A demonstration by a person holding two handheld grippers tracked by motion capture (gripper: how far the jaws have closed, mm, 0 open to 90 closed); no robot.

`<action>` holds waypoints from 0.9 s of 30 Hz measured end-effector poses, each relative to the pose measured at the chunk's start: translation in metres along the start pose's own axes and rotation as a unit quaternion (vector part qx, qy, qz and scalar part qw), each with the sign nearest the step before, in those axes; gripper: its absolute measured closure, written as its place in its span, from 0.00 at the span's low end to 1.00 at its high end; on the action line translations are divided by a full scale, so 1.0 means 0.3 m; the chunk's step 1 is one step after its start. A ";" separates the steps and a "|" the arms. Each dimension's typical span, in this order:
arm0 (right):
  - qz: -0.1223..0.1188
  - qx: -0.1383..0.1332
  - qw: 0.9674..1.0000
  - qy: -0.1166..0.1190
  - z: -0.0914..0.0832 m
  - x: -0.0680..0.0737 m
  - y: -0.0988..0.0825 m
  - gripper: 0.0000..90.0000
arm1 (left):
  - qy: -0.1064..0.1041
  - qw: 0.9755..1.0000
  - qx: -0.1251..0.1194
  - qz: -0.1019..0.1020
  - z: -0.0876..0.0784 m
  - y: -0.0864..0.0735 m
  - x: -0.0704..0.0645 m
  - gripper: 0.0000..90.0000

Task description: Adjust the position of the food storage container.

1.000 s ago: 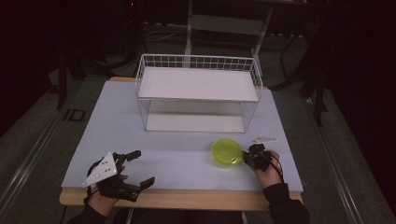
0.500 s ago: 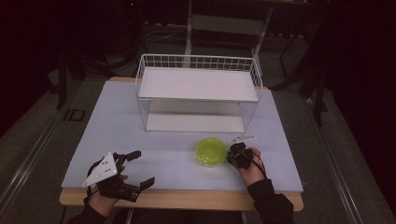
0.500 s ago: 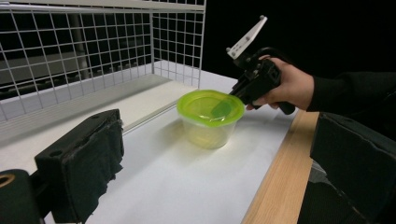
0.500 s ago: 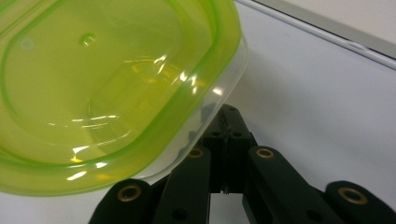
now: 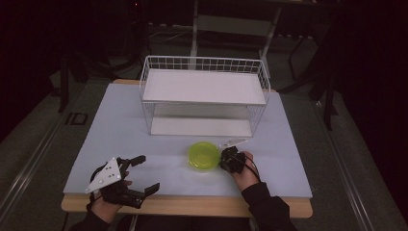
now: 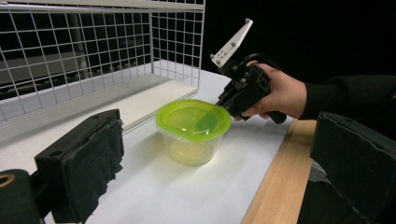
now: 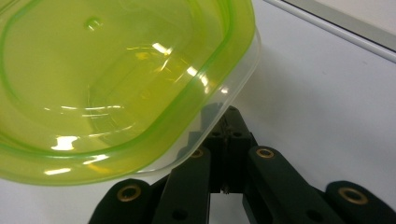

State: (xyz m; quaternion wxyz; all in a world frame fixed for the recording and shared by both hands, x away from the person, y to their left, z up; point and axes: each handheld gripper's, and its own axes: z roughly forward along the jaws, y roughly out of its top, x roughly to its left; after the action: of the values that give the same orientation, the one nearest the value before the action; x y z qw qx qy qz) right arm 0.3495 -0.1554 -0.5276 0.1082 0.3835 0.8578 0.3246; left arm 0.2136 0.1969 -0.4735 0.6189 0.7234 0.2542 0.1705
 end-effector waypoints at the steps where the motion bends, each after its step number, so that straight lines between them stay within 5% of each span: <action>1: 0.000 0.000 1.000 0.000 0.005 0.007 0.004 1.00 | 0.000 1.000 0.000 0.000 0.000 0.000 0.000 0.04; 20: -0.020 0.007 0.999 0.031 0.035 0.101 0.036 0.98 | -0.002 1.000 0.003 -0.004 0.004 -0.003 0.004 0.04; 27: -0.020 0.001 1.000 0.021 0.011 0.105 0.040 0.94 | -0.002 1.000 0.004 -0.006 0.005 -0.004 0.004 0.04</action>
State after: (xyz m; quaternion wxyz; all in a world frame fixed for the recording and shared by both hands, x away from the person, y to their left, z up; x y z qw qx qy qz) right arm 0.3365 -0.1250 -0.5204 0.0959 0.3596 0.8675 0.3300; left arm 0.2152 0.1965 -0.4750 0.6171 0.7249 0.2579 0.1648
